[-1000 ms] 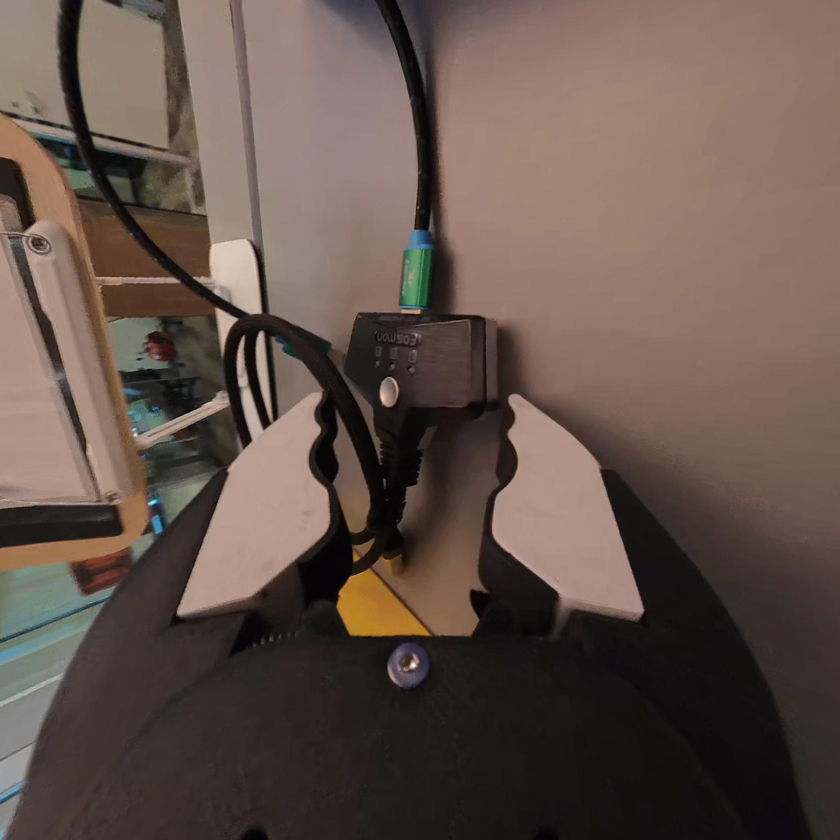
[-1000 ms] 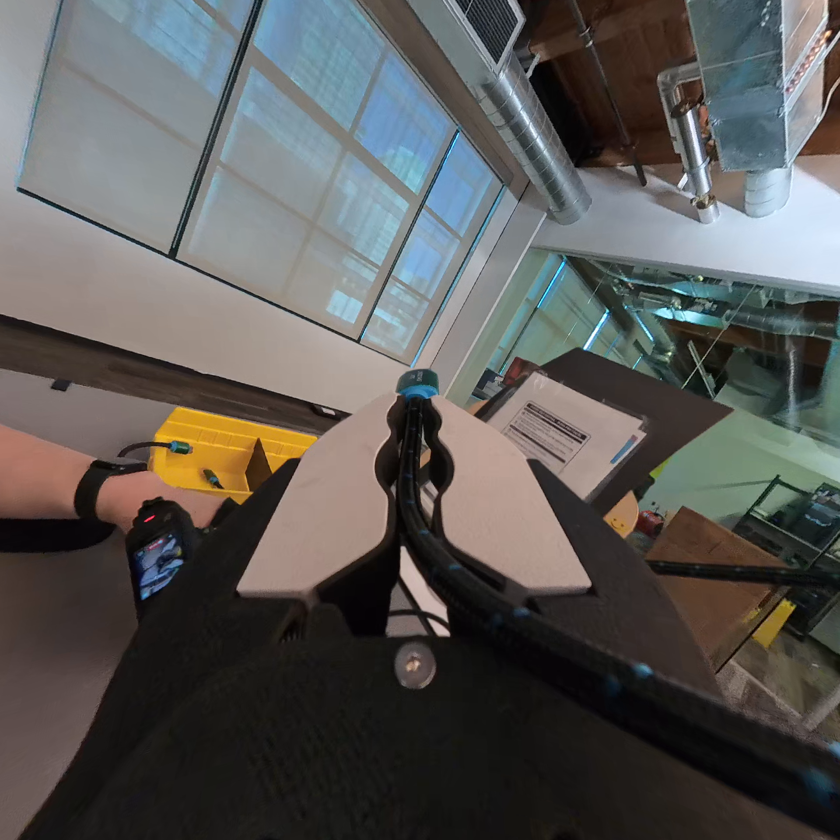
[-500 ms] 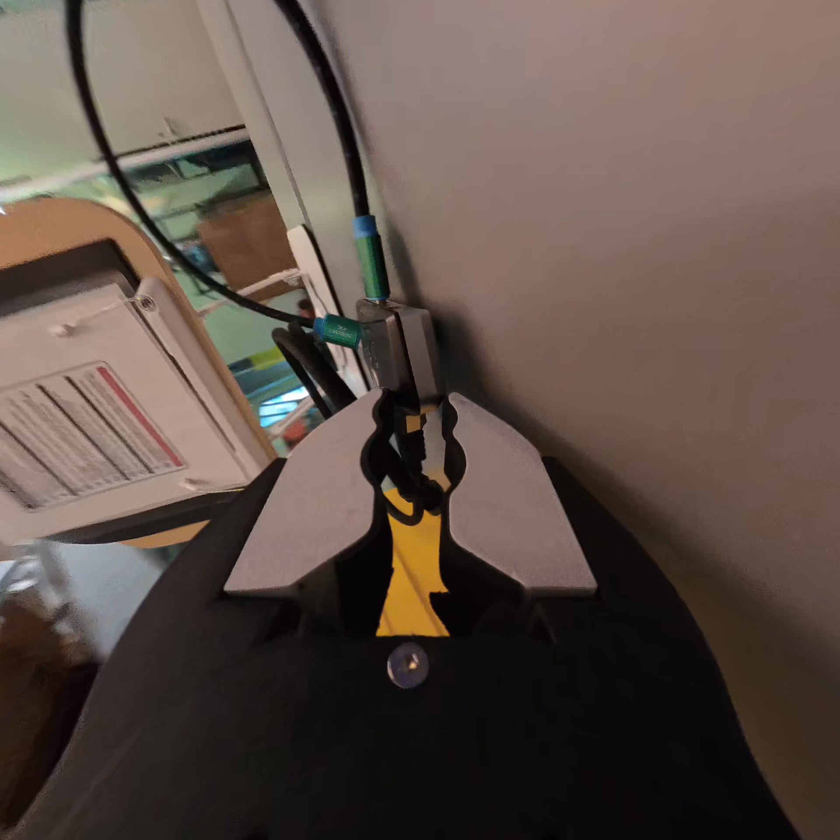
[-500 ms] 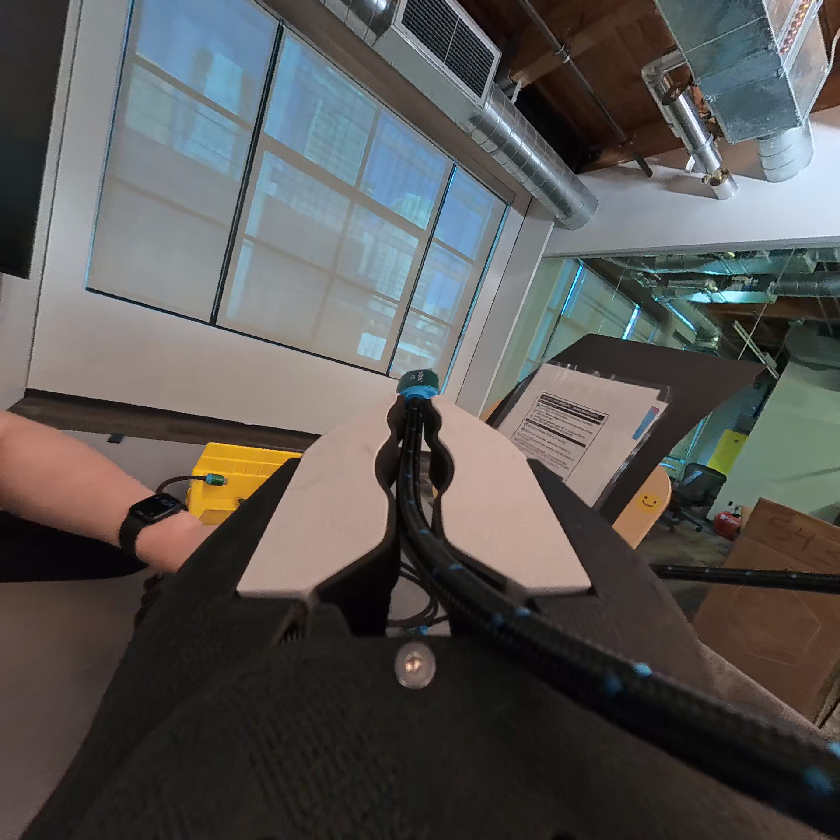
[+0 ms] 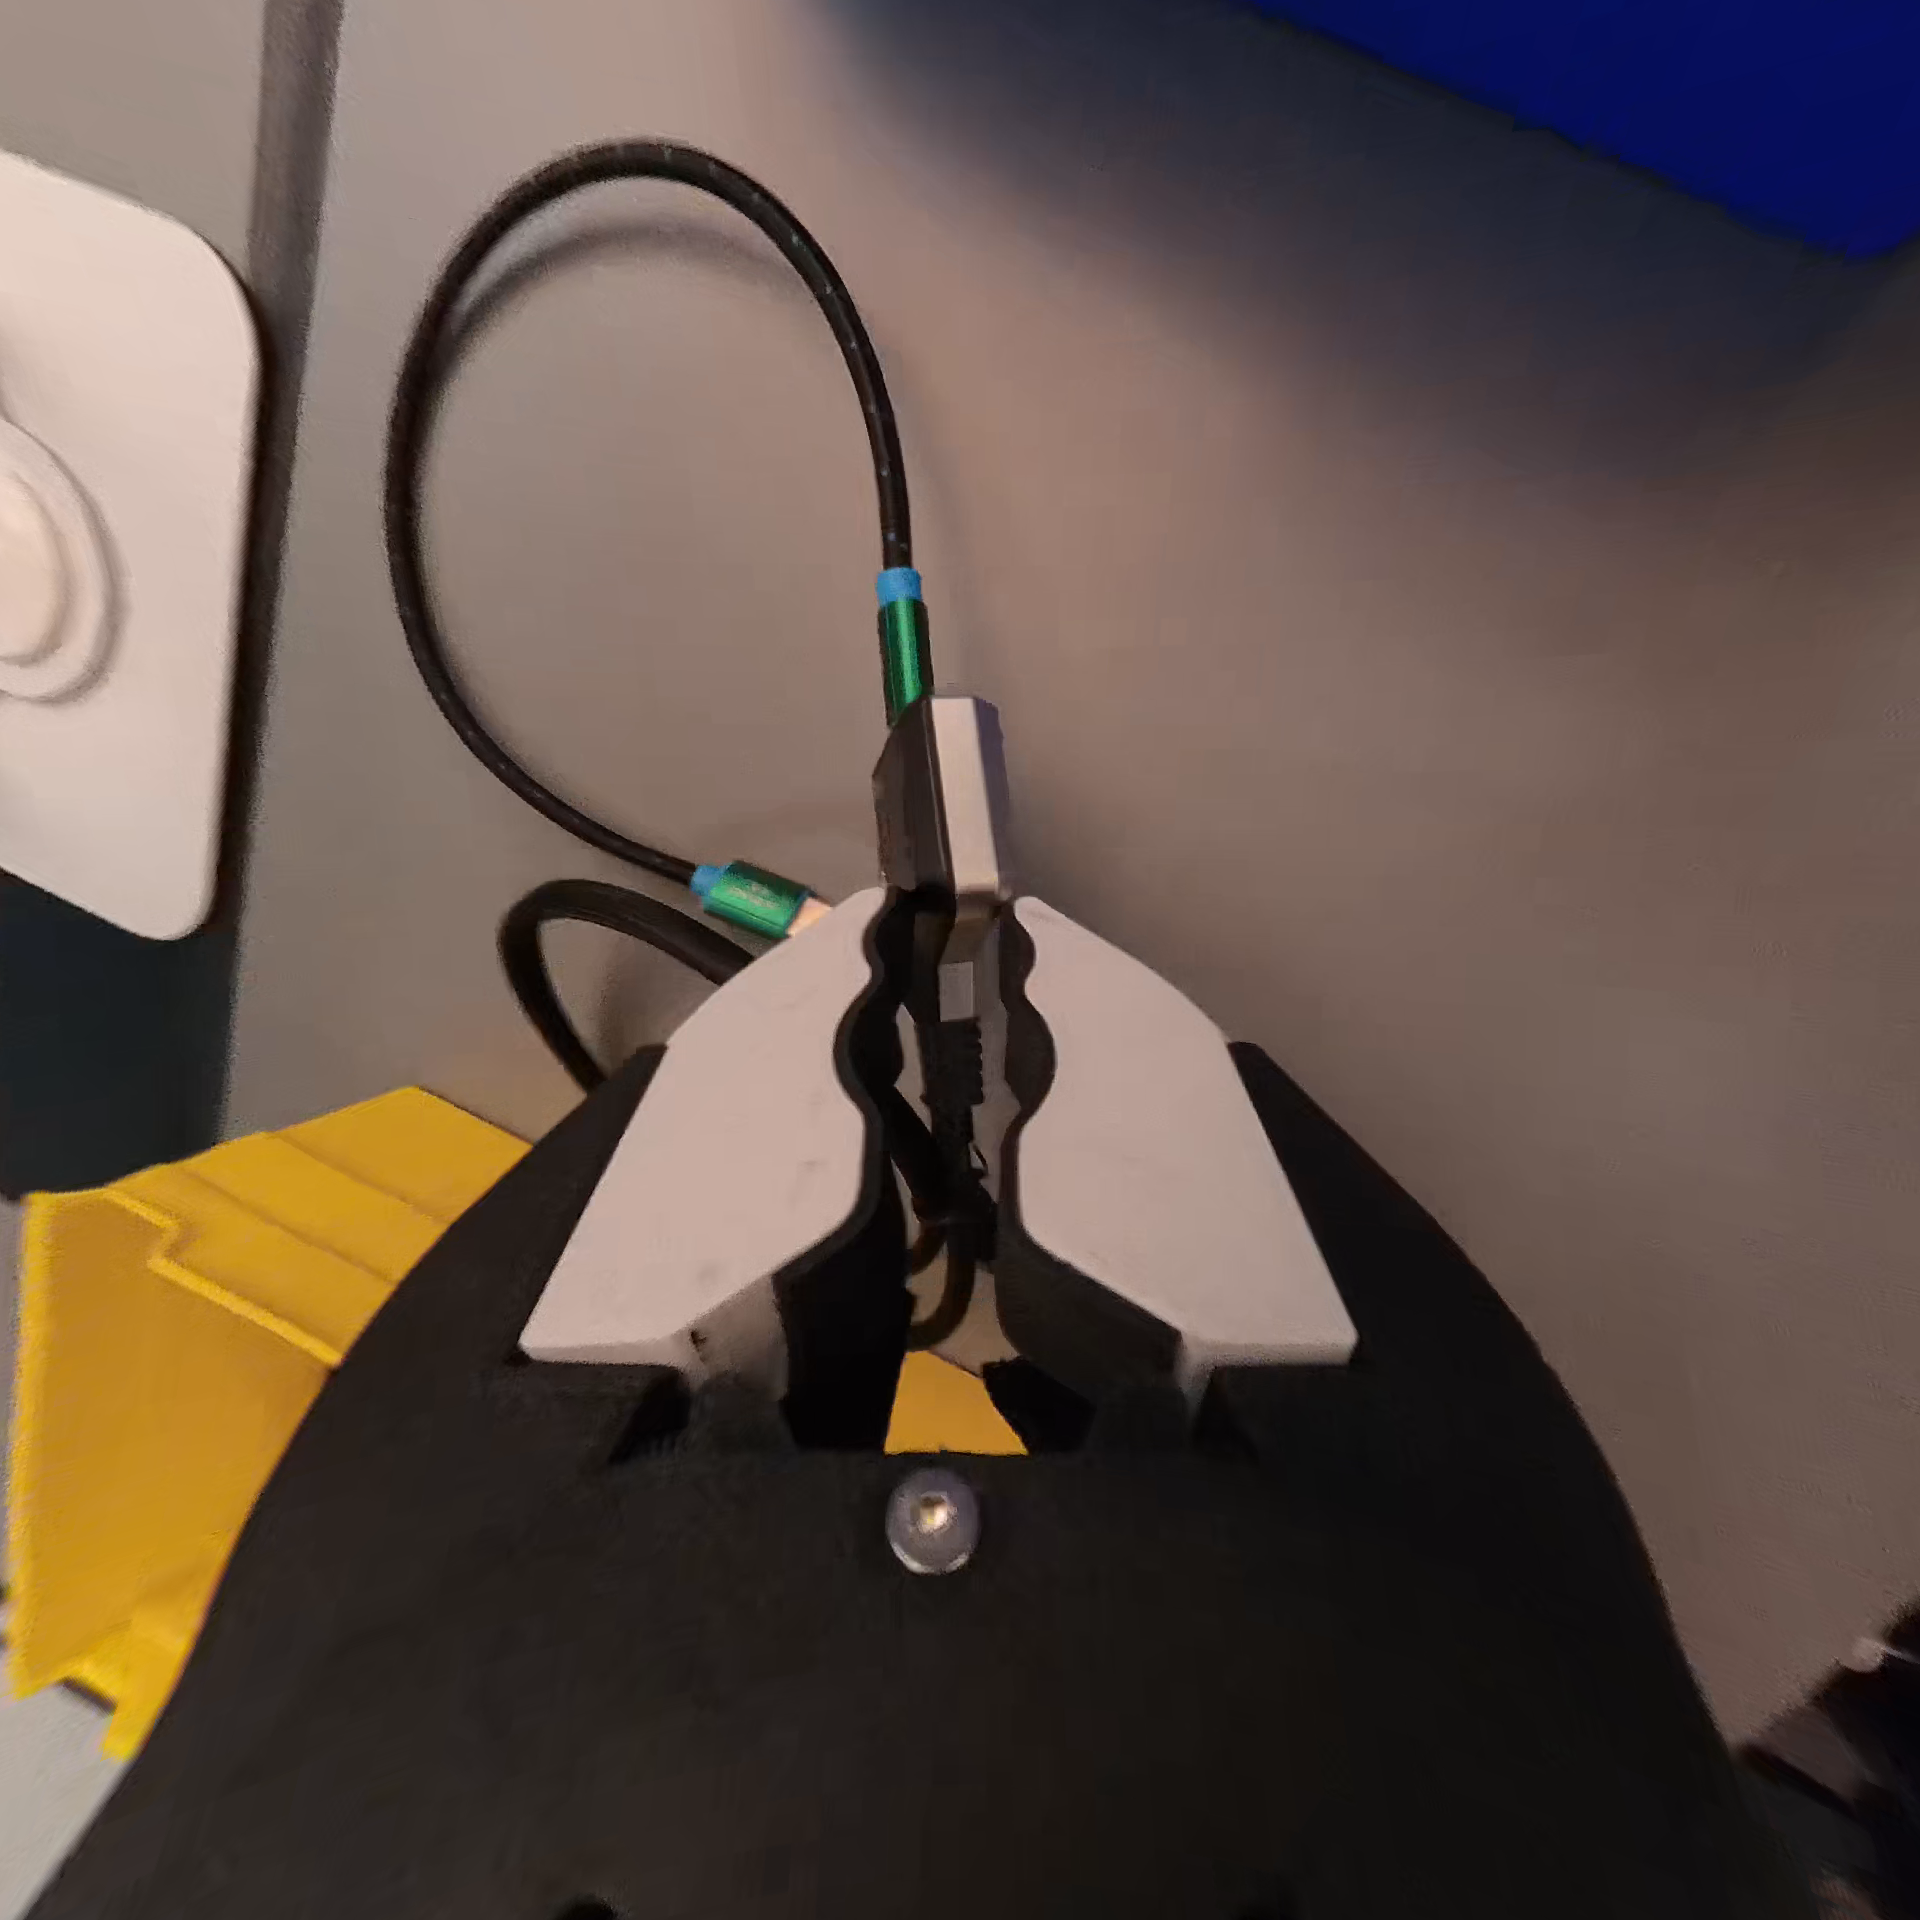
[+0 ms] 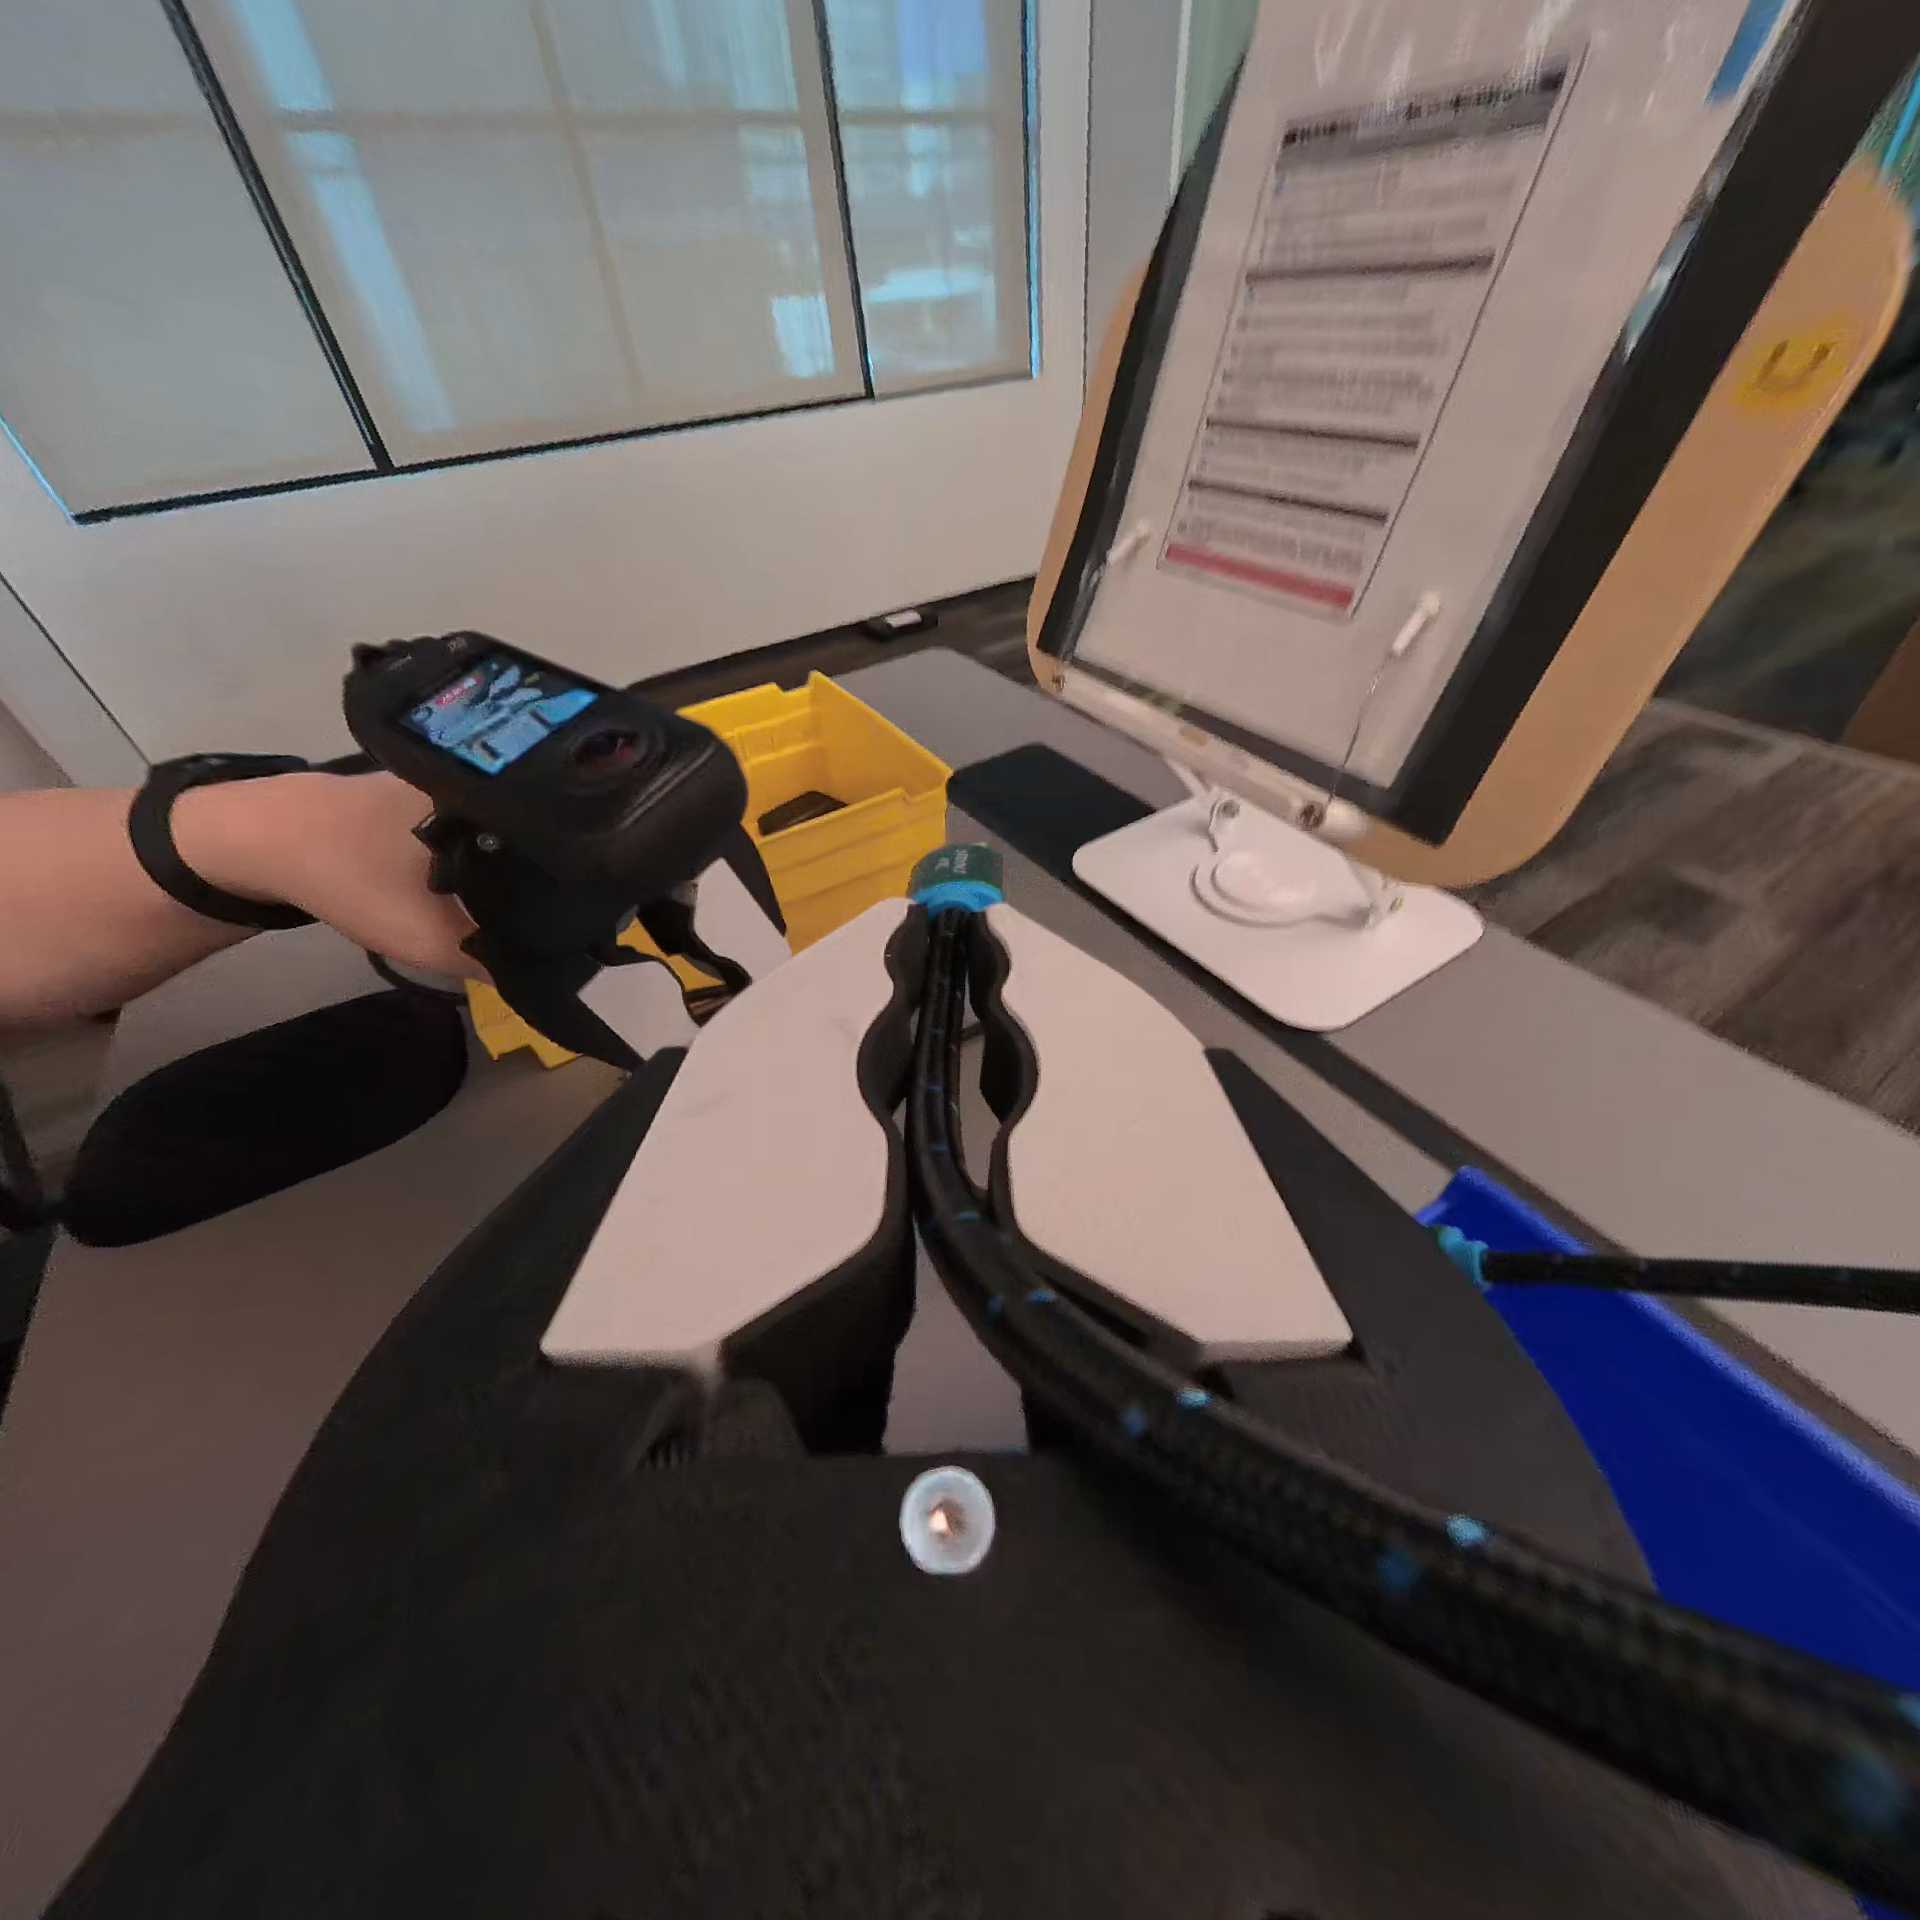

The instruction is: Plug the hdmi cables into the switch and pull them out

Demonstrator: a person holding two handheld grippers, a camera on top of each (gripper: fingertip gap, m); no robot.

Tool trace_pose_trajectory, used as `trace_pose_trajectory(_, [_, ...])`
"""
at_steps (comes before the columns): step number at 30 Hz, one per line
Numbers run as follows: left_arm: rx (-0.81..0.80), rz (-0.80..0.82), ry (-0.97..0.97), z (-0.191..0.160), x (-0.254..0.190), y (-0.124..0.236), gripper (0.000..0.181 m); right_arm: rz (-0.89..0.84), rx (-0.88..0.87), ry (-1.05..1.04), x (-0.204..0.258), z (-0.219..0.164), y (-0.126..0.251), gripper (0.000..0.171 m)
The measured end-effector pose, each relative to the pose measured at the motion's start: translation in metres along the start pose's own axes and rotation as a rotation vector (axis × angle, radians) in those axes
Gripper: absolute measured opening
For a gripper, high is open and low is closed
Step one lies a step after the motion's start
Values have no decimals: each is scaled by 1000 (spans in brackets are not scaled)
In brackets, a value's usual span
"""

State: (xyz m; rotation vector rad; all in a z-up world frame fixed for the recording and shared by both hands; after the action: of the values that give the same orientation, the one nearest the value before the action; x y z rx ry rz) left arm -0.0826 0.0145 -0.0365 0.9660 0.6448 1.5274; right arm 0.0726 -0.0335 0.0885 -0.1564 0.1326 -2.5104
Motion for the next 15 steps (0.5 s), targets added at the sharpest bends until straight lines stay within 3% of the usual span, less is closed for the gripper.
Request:
trace_pose_trajectory(1, [17,-26,43,-3,2,-1,15,-28,21,-26,-1,-6,-7,9])
trace_pose_trajectory(5, [-11,-68,169,-7,12,-1,15,-178,36,-77,-2,-28,-39,9])
trace_pose_trajectory(15, [-79,-143,290,-17,28,3,14,-319,-73,-122,16,-100,-92,8])
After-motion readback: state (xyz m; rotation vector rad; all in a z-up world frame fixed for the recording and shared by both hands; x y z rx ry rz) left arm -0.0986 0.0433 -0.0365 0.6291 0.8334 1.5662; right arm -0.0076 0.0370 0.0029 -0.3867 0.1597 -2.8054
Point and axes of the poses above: each gripper's, where its closed fingertips meet, y back along the fingers, z out of its top, x = y × z across the jaws, the point moved 4 cm from there along y, back along the fingers, and after that the axes turned 14 degrees about -x, right-handed, at the moved point
